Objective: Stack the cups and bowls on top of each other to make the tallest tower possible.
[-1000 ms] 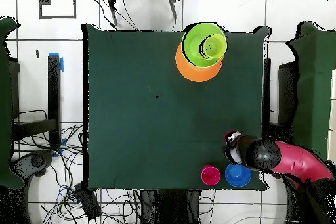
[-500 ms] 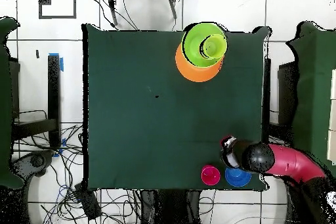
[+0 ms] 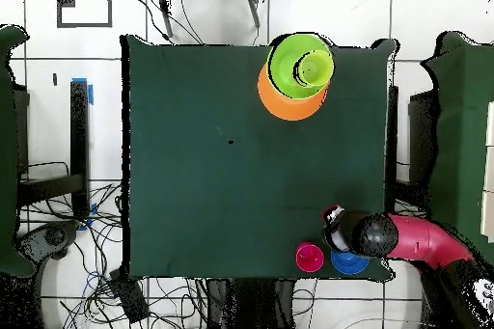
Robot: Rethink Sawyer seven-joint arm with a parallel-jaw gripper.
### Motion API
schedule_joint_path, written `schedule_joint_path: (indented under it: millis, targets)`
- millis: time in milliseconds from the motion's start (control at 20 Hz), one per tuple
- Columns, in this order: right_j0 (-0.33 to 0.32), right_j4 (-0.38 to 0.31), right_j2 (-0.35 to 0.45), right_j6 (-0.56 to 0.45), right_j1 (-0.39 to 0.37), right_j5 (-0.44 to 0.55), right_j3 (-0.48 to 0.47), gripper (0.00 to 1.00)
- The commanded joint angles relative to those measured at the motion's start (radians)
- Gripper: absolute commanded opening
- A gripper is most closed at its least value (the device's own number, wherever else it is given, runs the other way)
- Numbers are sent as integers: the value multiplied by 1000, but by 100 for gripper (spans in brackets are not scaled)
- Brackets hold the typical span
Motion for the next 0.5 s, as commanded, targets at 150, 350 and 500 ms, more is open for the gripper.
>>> schedule_joint_path:
  millis: [150, 350, 500]
  targets:
    - [17, -83, 1, -142, 16, -46, 7, 100]
    - [19, -84, 6, -141, 11, -44, 10, 100]
    - [17, -96, 13, -155, 9, -55, 10, 0]
